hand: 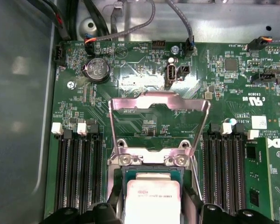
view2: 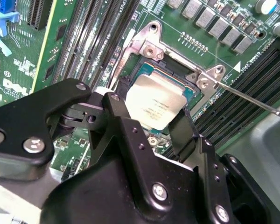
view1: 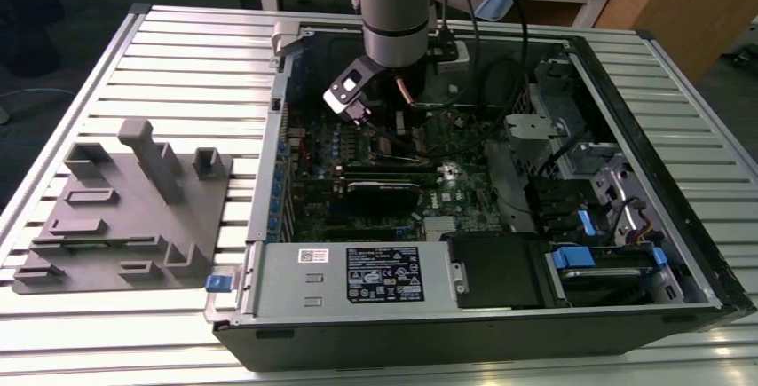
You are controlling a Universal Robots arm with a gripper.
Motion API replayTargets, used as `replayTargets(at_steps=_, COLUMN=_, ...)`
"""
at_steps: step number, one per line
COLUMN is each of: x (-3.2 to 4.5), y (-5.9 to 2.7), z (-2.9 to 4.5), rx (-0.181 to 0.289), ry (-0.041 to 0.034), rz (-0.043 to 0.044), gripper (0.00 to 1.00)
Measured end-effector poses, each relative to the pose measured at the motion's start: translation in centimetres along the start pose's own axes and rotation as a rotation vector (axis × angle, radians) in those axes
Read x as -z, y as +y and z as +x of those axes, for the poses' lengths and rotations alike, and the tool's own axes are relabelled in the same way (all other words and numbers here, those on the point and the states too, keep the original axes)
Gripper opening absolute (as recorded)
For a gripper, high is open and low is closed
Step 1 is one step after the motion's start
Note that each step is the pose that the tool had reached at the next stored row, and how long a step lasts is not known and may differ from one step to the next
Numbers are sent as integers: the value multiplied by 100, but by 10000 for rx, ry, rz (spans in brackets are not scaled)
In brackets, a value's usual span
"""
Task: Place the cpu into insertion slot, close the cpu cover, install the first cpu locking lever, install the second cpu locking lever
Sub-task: 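Place the cpu into insertion slot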
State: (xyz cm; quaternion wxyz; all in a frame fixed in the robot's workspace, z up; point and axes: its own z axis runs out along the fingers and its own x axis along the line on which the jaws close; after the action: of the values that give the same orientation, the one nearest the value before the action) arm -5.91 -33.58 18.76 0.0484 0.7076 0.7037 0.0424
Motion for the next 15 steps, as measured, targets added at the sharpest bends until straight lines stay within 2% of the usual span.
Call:
replayTargets(at_steps=5, x=12, y=2, z=1, rx=-1, ry=6, rz=-4, gripper=60)
replayTargets(at_steps=13, x=157, y=20, z=-2, rx=0, ry=-2, rz=1, gripper=60)
replayTargets(at_steps=15, x=161, y=21, z=-1, rx=0, ry=1, rz=-1, gripper=60)
